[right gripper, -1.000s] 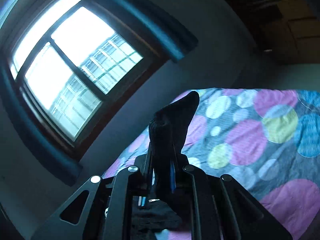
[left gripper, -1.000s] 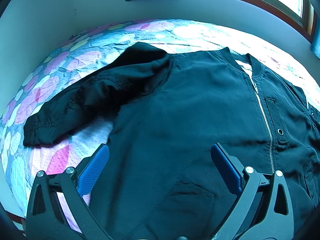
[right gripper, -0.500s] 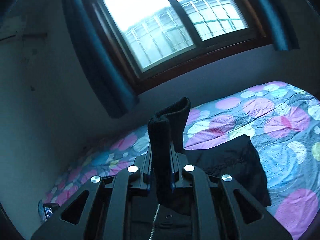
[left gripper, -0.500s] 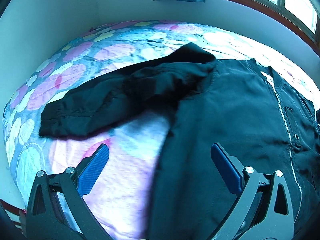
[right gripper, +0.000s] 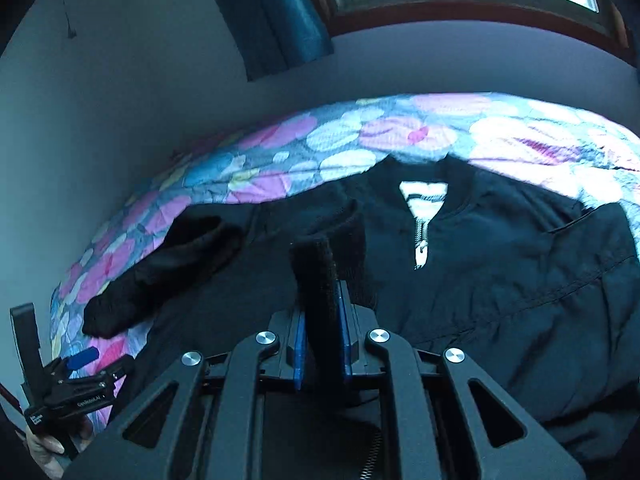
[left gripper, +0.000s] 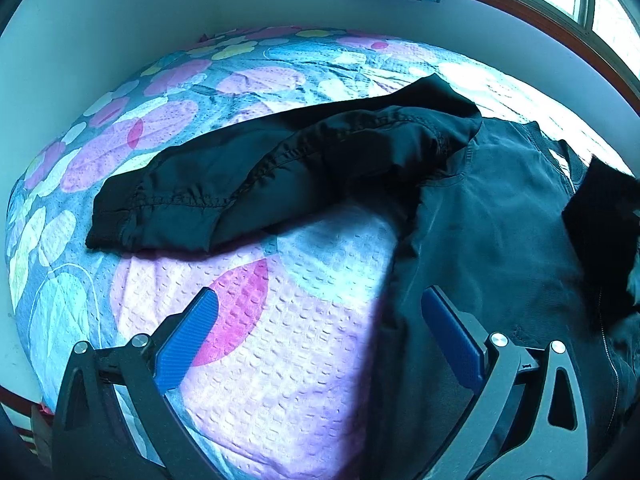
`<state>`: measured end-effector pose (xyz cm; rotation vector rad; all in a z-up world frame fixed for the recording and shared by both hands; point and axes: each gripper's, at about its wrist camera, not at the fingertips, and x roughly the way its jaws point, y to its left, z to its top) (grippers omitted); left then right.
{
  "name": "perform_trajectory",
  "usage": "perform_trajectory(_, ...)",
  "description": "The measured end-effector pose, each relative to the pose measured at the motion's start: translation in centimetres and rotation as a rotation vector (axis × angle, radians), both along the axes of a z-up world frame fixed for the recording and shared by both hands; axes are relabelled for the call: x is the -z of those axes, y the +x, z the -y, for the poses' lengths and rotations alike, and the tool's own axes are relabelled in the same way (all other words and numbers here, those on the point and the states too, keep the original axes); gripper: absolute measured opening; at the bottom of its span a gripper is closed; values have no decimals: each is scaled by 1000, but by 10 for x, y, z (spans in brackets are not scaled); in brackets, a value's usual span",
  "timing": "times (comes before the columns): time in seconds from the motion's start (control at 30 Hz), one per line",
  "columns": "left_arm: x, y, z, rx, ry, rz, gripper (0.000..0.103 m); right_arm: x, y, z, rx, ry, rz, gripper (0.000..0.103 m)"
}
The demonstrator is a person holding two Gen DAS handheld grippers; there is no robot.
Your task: Fold small clothes
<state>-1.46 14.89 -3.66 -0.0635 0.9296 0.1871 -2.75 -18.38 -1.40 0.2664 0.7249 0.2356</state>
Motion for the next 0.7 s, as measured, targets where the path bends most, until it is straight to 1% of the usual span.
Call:
perform_trajectory(0.1, 3, 1, 1, 1, -1, -8, 101, 10, 7, -6, -44, 10, -42, 22)
perform_trajectory(0.17, 6, 2, 2, 2, -4, -17, 101, 15, 11, -14, -76, 9, -69, 27)
perform_trajectory(0.23, 8, 2, 1, 3, -9, -23, 101, 23, 15, -20, -115, 25, -106, 37)
perform_trajectory(0.3, 10, 2, 3, 7, -11, -29, 101, 30, 18, -25, -143, 47, -138, 42)
perform_trajectory(0.37, 11, 3, 4, 10, -7, -30, 101, 37, 20, -31, -169, 48, -158, 47)
perform_trajectory(0.4, 12, 2, 4, 12, -6, -30, 101, 39, 20, -35, -186, 58, -160, 51)
perform_trajectory(0.47, 12, 2, 5, 14, -8, -30, 101, 43, 20, -40, -239, 122, -186, 54)
perform_trajectory(0.5, 12, 2, 5, 15, -9, -30, 101, 47, 21, -43, -266, 150, -206, 63)
perform_trajectory(0.6, 13, 2, 6, 17, -10, -33, 101, 50, 20, -47, -283, 153, -203, 63)
perform_trajectory(0.7, 13, 2, 4, 21, -20, -30, 101, 53, 20, -42, -284, 205, -204, 63)
